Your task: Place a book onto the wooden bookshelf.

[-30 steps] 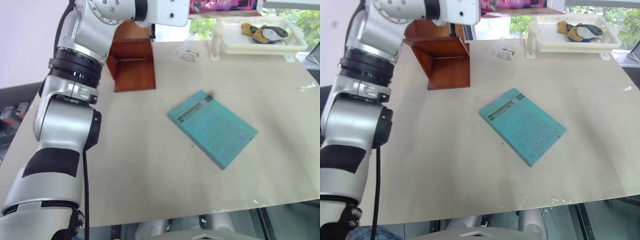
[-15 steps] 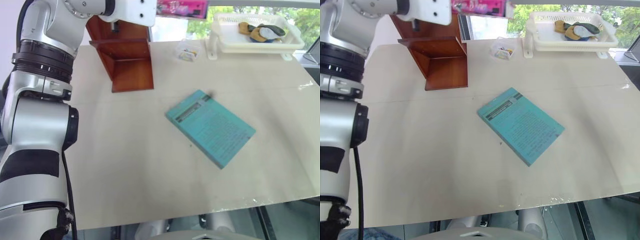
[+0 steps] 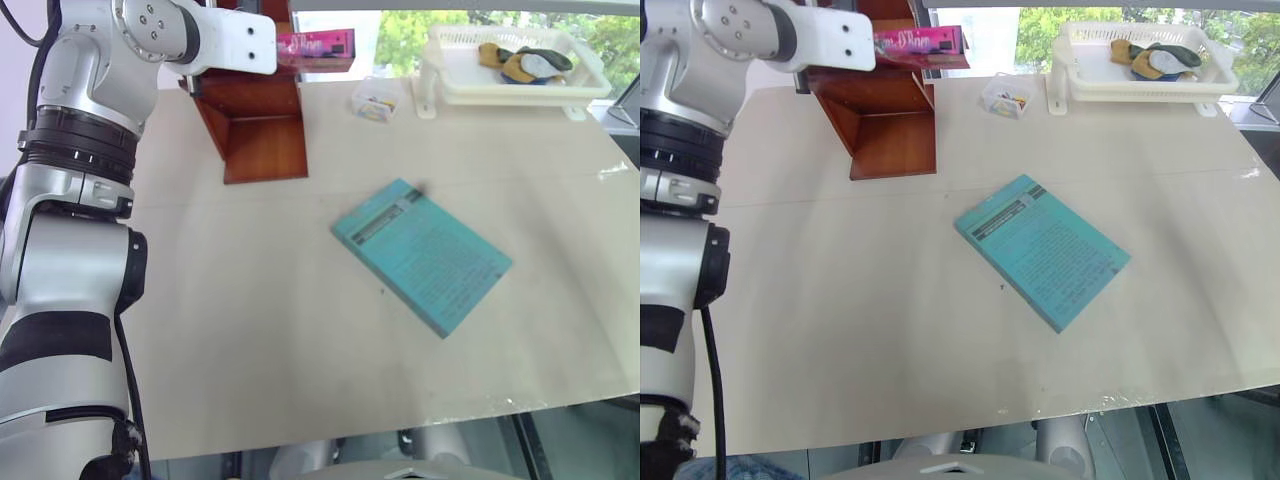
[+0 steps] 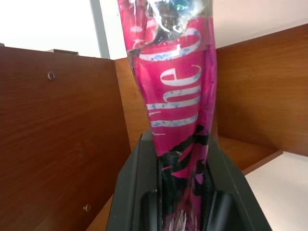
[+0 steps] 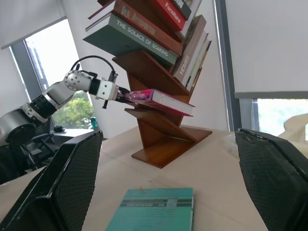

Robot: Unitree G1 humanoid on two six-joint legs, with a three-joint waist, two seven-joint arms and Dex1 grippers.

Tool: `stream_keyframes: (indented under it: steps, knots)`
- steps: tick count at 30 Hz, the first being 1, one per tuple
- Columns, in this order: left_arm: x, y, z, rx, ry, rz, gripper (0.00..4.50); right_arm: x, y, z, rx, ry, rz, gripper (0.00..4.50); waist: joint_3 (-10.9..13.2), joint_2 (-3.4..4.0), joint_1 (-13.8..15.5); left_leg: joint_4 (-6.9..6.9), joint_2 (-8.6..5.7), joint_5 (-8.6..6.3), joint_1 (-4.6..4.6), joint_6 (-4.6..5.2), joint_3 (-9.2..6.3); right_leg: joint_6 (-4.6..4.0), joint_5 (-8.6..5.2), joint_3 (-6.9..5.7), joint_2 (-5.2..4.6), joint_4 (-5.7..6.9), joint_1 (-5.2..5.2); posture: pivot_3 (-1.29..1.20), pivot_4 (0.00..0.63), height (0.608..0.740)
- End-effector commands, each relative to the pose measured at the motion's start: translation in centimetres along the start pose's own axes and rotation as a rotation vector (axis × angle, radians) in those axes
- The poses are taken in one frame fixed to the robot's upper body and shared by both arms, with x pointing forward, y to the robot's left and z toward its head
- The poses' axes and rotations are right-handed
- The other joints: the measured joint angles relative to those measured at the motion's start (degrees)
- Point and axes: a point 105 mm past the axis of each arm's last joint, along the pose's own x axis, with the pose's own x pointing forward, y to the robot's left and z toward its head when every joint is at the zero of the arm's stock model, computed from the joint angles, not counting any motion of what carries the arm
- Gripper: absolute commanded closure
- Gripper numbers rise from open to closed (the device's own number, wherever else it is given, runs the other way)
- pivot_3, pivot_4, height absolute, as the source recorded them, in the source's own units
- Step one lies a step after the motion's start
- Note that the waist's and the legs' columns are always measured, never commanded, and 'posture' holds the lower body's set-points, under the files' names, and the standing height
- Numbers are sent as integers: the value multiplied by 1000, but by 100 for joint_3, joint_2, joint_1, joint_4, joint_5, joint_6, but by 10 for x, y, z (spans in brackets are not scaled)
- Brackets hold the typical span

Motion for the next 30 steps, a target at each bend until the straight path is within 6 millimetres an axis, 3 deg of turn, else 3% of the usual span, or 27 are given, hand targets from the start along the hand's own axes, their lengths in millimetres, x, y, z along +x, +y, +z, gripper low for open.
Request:
stream_keyframes:
  steps: [1,3,9,10,14,18,23,26,30]
  knots:
    - [-14,19,-2,-9,6,66,3392,1,7,14,-59,-6,37,0,0,0,-2,0,0,0,0,0,0,0,0,0,0,1,0,0,150,740]
    - [-14,18,-4,-4,22,60,3036,1,7,17,-64,-12,38,0,0,0,-13,0,0,0,0,0,0,0,0,1,0,2,0,0,150,740]
    - [-17,17,-17,-14,84,59,312,0,7,16,-69,-9,31,0,0,0,-79,0,-1,0,1,0,1,0,0,2,-2,37,-1,0,150,740]
    - [-17,17,-18,-20,87,58,72,0,6,16,-69,-10,30,0,0,1,-88,1,-1,0,2,0,2,0,0,2,-2,39,-2,0,150,740]
    - [-18,6,-18,-56,43,-12,72,0,7,15,-69,-9,30,0,-1,1,-94,8,-1,0,4,0,4,0,0,4,-2,50,-2,0,150,740]
    - [-31,5,-37,-70,68,-18,72,-1,8,15,-66,-2,27,0,-1,2,-102,14,-1,0,4,0,5,0,0,5,-2,55,-3,0,150,740]
    - [-48,-6,-34,-134,-68,-84,72,-5,9,15,-65,2,16,0,-3,5,-111,18,-2,0,4,0,5,0,0,5,-7,65,-6,0,150,740]
    - [-59,-9,-47,-141,-42,-74,72,-6,10,14,-64,4,11,0,-3,5,-103,29,-4,-1,2,0,2,0,0,2,-10,71,-6,0,150,740]
    - [-58,-11,-57,-128,-5,-43,72,-6,10,12,-62,4,10,0,-3,5,-92,46,-5,-1,2,0,0,0,0,1,-9,71,-2,0,150,740]
